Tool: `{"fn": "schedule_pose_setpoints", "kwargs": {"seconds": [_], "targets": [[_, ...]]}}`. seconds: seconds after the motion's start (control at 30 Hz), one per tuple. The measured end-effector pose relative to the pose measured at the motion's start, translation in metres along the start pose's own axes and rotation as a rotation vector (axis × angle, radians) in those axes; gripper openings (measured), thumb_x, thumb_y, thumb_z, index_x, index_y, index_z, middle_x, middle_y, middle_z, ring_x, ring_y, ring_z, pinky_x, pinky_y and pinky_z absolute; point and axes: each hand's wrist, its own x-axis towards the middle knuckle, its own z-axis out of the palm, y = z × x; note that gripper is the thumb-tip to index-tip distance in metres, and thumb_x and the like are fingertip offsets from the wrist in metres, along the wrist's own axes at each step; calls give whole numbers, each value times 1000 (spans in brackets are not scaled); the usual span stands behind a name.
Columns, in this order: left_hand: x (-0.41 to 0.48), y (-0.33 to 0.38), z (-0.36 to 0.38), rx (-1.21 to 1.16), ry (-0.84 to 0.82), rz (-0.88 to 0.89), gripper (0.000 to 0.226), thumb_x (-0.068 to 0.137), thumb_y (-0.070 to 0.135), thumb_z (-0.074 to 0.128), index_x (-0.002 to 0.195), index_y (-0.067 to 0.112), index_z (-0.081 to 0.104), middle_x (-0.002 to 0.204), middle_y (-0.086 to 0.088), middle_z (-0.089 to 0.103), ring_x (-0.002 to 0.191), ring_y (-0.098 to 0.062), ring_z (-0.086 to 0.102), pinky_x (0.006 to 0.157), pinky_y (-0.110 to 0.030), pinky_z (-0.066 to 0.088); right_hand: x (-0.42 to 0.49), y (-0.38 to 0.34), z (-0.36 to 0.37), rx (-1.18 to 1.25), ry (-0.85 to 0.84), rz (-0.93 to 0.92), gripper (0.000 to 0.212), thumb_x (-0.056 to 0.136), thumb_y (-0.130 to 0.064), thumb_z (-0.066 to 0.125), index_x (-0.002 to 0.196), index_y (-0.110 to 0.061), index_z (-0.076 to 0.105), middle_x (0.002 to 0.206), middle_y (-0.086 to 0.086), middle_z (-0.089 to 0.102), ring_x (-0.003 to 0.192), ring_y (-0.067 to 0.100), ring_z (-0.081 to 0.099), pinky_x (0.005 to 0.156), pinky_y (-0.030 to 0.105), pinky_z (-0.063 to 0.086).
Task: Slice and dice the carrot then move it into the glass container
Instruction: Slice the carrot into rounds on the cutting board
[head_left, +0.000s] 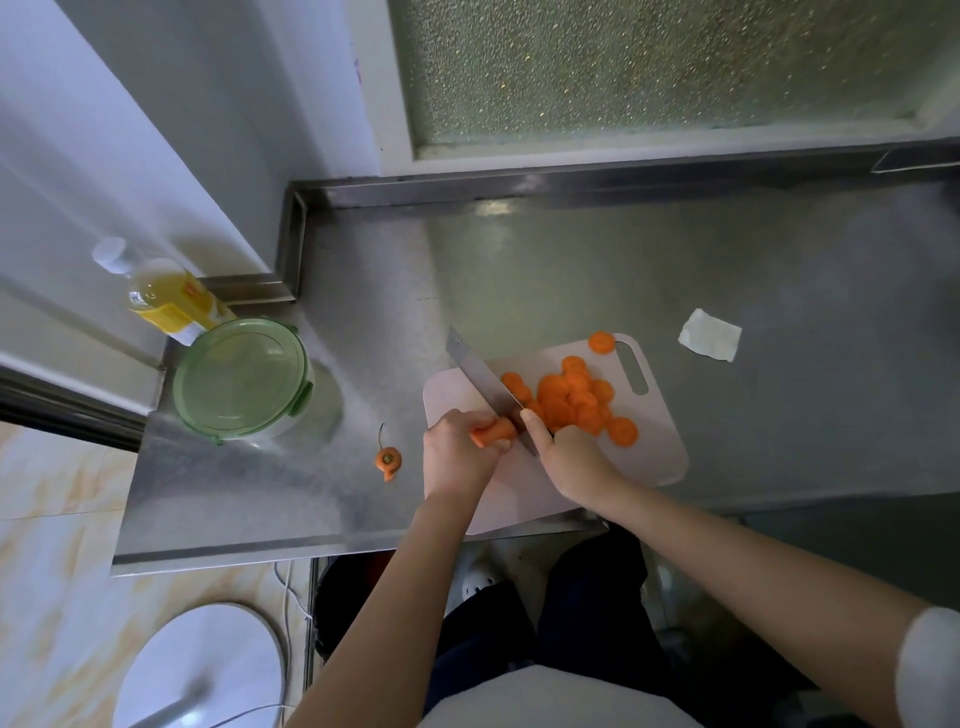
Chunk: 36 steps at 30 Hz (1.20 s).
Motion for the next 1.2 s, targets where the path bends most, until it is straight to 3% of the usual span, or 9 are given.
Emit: {"fn": "schedule_pose_setpoints", "kwargs": {"seconds": [0.07, 0.13, 0.2, 0.43, 0.73, 0.87, 0.97, 1.07, 1.2], "targets": [[-1, 0, 0, 0, 4, -1, 27, 77, 16, 73, 104, 16, 72, 107, 2, 68, 99, -15, 59, 81, -14, 38, 0, 0, -1, 6, -72, 73, 64, 101, -47, 23, 70, -2, 56, 69, 14, 59, 87, 33, 63, 55, 21, 34], [-1, -1, 1, 6, 7, 7, 26, 77, 16, 74, 103, 17, 72, 106, 2, 69, 99, -16, 59, 80, -15, 38, 0, 3, -2, 44, -29, 61, 64, 100, -51, 22, 54, -12, 46, 59, 6, 53, 77, 28, 61, 57, 22, 34], [-1, -2, 2, 15, 11, 16, 27, 77, 16, 74, 103, 17, 72, 105, 3, 68, 98, -15, 59, 81, -14, 38, -2, 4, -5, 90, 3, 65, 62, 99, -52, 23, 55, -16, 46, 65, 8, 57, 74, 23, 57, 66, 26, 35], [0, -4, 3, 34, 12, 14, 30, 77, 17, 75, 106, 16, 71, 108, 1, 66, 98, -15, 58, 83, -15, 37, -12, -2, -14, 262, 62, 32, 58, 99, -51, 32, 66, -5, 49, 65, 17, 58, 64, 28, 58, 65, 35, 45], [1, -5, 4, 45, 15, 19, 33, 76, 19, 76, 107, 15, 71, 109, -1, 66, 99, -16, 59, 82, -14, 36, -18, 0, -14, 218, 3, 53, 58, 100, -50, 29, 52, -18, 37, 50, 1, 42, 49, 15, 41, 50, 25, 29], [3, -5, 3, 38, 19, 6, 32, 75, 19, 77, 106, 15, 71, 110, 0, 67, 99, -15, 58, 83, -14, 36, -21, 9, -13, 207, -39, 43, 44, 100, -48, 30, 80, -13, 48, 72, 10, 50, 64, 16, 47, 55, 26, 36], [3, -6, 3, 32, 16, 6, 31, 75, 18, 77, 106, 15, 71, 109, 0, 67, 99, -16, 59, 83, -14, 37, -27, 15, -17, 179, -85, 106, 60, 98, -55, 25, 59, -12, 42, 53, 4, 42, 45, 15, 40, 43, 20, 28], [3, -5, 4, 48, 8, 12, 31, 76, 19, 76, 106, 16, 71, 109, 0, 66, 100, -17, 58, 82, -15, 36, -27, 13, -23, 165, -109, 162, 64, 95, -62, 24, 55, -14, 38, 47, 1, 39, 39, 14, 38, 34, 18, 27], [4, -4, 3, 55, 2, 9, 31, 76, 19, 76, 107, 15, 71, 110, -1, 66, 100, -19, 59, 84, -19, 40, -21, 1, -24, 155, -160, 204, 65, 96, -61, 22, 62, -9, 42, 54, 7, 45, 46, 20, 44, 44, 24, 35]]}}
